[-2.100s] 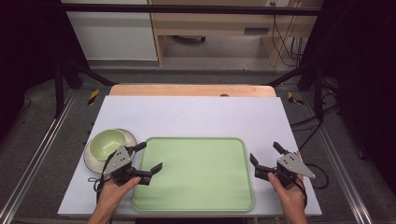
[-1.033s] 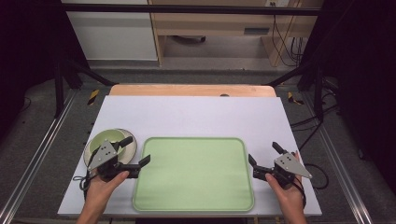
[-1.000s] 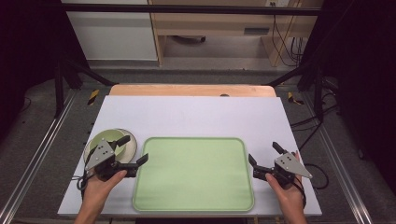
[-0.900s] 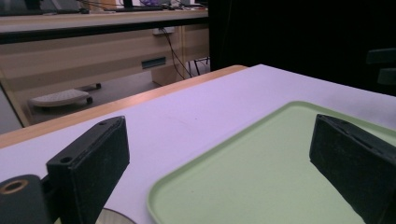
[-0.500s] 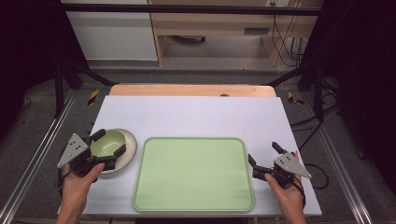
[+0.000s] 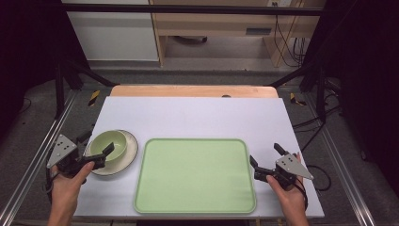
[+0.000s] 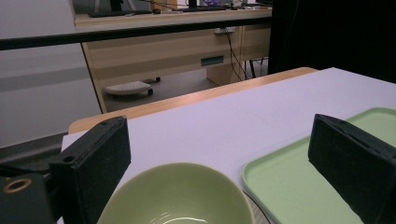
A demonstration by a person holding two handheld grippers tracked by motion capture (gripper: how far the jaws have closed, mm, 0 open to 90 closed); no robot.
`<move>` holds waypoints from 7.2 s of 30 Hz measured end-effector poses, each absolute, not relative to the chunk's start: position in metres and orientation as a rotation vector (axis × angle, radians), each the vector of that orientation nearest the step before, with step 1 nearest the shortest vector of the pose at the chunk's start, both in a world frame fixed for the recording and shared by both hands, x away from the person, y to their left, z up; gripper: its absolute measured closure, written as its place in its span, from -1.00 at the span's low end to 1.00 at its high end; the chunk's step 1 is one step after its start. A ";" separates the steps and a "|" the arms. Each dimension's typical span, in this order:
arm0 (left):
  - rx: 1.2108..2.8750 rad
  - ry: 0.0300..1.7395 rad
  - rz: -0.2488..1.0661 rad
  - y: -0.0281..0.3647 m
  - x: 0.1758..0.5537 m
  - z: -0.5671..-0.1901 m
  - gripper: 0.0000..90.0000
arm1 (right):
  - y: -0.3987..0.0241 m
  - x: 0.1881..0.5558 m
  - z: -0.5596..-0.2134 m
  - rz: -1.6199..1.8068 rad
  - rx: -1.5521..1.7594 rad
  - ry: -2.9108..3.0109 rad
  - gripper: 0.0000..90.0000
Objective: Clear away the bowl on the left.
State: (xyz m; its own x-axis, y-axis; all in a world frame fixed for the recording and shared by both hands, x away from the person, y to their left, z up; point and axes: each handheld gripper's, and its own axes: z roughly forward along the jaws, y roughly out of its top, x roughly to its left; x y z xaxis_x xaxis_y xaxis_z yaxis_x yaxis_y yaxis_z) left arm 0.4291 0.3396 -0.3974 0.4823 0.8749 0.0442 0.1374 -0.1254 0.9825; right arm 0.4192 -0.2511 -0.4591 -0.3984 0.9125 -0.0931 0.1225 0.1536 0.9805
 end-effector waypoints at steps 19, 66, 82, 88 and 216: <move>1.577 1.031 0.816 0.364 0.434 -0.412 -0.86 | -0.251 0.419 -0.459 1.317 1.012 1.674 -0.92; 1.662 1.237 0.817 0.374 0.444 -0.431 -0.45 | -0.249 0.420 -0.460 1.308 1.019 1.684 -0.91; 1.730 1.350 0.732 0.374 0.464 -0.438 -0.24 | -0.248 0.420 -0.460 1.305 1.015 1.690 -0.90; 1.739 1.381 0.704 0.378 0.466 -0.445 -0.05 | -0.247 0.421 -0.461 1.306 1.018 1.693 -0.90; 1.729 1.225 0.525 0.297 0.464 -0.399 0.84 | -0.246 0.421 -0.461 1.311 1.018 1.695 -0.90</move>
